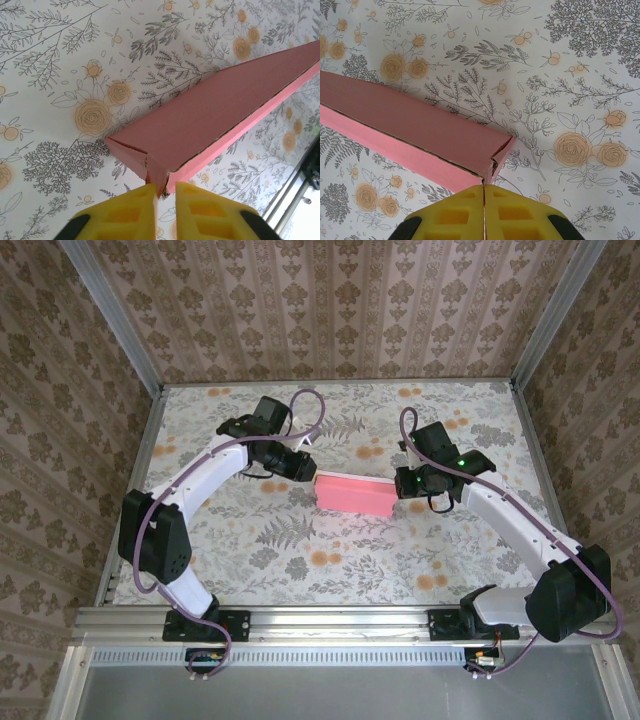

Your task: Fold the paper box

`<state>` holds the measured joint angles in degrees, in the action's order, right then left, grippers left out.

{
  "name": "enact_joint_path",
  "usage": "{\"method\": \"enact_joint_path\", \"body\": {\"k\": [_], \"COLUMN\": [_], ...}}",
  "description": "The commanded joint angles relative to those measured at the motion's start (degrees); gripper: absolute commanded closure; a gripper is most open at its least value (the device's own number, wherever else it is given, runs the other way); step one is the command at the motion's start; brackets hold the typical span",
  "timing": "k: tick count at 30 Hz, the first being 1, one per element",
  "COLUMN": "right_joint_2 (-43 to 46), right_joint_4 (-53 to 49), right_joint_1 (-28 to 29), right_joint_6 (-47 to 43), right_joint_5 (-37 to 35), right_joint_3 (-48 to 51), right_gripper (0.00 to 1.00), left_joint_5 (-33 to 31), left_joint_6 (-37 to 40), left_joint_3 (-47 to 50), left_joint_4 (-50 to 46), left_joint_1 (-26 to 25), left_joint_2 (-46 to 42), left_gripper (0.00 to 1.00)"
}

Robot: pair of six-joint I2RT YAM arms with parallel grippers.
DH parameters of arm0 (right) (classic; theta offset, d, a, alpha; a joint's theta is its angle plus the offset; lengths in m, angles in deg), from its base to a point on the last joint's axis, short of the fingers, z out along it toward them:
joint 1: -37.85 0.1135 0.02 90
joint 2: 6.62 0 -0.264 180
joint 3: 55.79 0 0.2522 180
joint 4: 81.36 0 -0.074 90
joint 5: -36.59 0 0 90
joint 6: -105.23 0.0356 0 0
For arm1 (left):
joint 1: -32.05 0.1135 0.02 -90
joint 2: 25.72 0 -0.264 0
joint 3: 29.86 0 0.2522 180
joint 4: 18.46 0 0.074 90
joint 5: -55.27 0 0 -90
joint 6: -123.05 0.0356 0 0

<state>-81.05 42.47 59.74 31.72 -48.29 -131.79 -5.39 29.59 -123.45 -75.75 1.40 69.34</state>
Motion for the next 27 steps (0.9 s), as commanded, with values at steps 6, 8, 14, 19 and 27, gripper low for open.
{"method": "enact_joint_path", "body": {"k": [6,8,14,19,27], "right_joint_2": [-0.01,0.07,0.39,0.34,0.35], "right_joint_4": [0.91,0.98,1.02,0.82,0.66], "right_joint_1": [-0.11,-0.14,-0.1,-0.18,-0.17], "right_joint_6": [1.2,1.35,1.45,1.36,1.29], "right_joint_5": [2.59,2.92,3.07,2.7,2.46], "right_joint_3": [-1.05,-0.99,-0.69,-0.69,-0.56], "right_gripper": [0.94,0.95,0.95,0.95,0.96], "left_joint_5": [1.32,0.87,-2.52,-4.37,-6.87], "left_joint_6": [-2.73,-2.8,-2.03,-1.55,-0.75], "left_joint_3": [-1.74,-1.63,-1.6,-2.21,-3.45], "left_joint_4": [-1.38,-1.63,-3.04,-3.82,-5.25], "left_joint_1": [-1.23,-1.42,-1.73,-1.86,-1.95], "left_joint_2": [1.97,2.15,1.66,1.09,0.91], "left_gripper": [0.96,0.97,0.98,0.98,0.98]}}
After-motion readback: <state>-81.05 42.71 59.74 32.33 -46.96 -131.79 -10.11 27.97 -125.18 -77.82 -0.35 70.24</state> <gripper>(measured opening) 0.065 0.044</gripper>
